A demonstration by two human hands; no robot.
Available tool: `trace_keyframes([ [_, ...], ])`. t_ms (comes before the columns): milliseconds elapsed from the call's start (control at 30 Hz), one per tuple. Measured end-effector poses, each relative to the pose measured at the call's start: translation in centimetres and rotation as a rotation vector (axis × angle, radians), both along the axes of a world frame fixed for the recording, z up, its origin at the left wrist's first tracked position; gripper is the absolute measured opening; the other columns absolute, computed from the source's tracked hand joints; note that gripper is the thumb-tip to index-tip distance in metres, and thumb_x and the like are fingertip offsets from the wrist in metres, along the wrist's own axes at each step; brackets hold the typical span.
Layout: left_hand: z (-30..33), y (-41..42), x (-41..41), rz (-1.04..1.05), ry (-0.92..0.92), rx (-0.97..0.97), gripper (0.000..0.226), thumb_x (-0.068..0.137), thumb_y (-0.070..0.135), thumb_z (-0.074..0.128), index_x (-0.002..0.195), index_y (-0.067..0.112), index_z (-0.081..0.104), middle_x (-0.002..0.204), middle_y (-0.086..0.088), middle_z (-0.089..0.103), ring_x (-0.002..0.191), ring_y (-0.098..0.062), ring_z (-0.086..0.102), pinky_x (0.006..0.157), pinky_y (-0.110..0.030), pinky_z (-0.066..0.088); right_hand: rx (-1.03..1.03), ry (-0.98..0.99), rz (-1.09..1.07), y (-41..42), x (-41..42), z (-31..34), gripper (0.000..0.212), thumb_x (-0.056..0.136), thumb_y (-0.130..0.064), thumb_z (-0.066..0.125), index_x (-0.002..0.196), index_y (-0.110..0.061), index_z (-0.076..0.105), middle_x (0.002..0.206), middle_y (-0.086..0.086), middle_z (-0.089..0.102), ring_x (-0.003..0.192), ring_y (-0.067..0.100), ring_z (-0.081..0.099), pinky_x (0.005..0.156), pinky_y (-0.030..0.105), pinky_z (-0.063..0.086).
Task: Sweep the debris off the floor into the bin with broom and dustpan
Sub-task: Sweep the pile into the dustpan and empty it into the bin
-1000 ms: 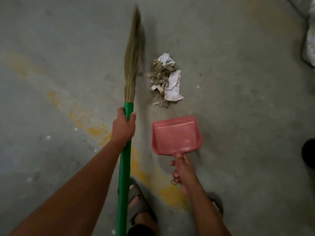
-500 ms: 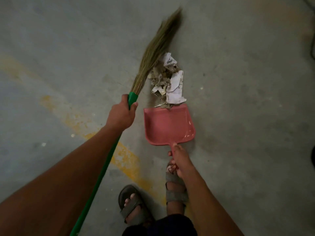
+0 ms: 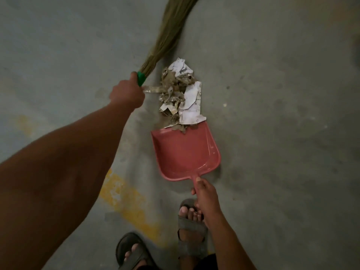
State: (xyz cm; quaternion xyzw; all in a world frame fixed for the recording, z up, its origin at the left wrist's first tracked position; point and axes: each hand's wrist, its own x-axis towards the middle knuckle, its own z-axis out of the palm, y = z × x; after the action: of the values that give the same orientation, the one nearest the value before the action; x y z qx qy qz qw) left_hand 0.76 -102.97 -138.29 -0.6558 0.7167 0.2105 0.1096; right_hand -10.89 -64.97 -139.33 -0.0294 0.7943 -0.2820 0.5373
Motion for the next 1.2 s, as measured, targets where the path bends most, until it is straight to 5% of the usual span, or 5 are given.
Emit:
trace_keyframes([
  [300,-4.6,3.0,6.0,-0.126,-0.023,0.098,0.064,0.103,0.04,0.057,0.158,0.047,0.024,0.12,-0.014,0.061,0.098,-0.039,0.062,0.076,-0.047,0.052,-0.055,-0.036,0.005,-2.4,-4.1,-1.0,0.033,0.111,-0.041,0.047,0.092,-0.02,0.064,0.078,-0.002,0.062,0.039,0.009,0.038,0.041,0.019,0.029],
  [500,-5.1,10.4,8.3,-0.196,0.002,0.166,0.063,0.104,0.046,0.054,0.159,0.048,0.024,0.132,-0.011,0.06,0.113,-0.041,0.063,0.087,-0.05,0.054,-0.086,-0.038,-0.017,-3.6,-5.0,-1.1,0.025,0.111,-0.04,0.047,0.105,-0.027,0.067,0.084,0.001,0.064,0.041,0.009,0.039,0.043,0.018,0.029],
  [700,-4.1,19.0,11.1,-0.285,0.027,0.125,0.064,0.103,0.05,0.052,0.16,0.047,0.022,0.119,-0.004,0.059,0.092,-0.038,0.068,0.067,-0.043,0.058,-0.141,-0.076,-0.028,-2.7,-4.2,-1.2,0.024,0.113,-0.04,0.046,0.114,-0.027,0.067,0.091,0.006,0.067,0.044,0.012,0.044,0.042,0.018,0.029],
  [900,-3.0,22.3,12.5,-0.197,0.133,0.004,0.062,0.104,0.048,0.052,0.159,0.044,0.023,0.11,-0.001,0.057,0.076,-0.029,0.064,0.058,-0.044,0.061,-0.144,-0.067,-0.005,-1.2,-4.0,-1.0,0.028,0.113,-0.039,0.045,0.127,-0.025,0.065,0.095,0.007,0.067,0.045,0.01,0.044,0.042,0.02,0.03],
  [1200,-0.6,17.1,9.7,0.047,0.209,-0.104,0.062,0.105,0.046,0.052,0.161,0.037,0.027,0.129,-0.017,0.064,0.106,-0.044,0.065,0.081,-0.054,0.056,-0.105,-0.082,-0.004,2.8,-5.5,0.0,0.024,0.114,-0.035,0.046,0.115,-0.02,0.064,0.084,0.005,0.06,0.042,0.011,0.038,0.043,0.018,0.026],
])
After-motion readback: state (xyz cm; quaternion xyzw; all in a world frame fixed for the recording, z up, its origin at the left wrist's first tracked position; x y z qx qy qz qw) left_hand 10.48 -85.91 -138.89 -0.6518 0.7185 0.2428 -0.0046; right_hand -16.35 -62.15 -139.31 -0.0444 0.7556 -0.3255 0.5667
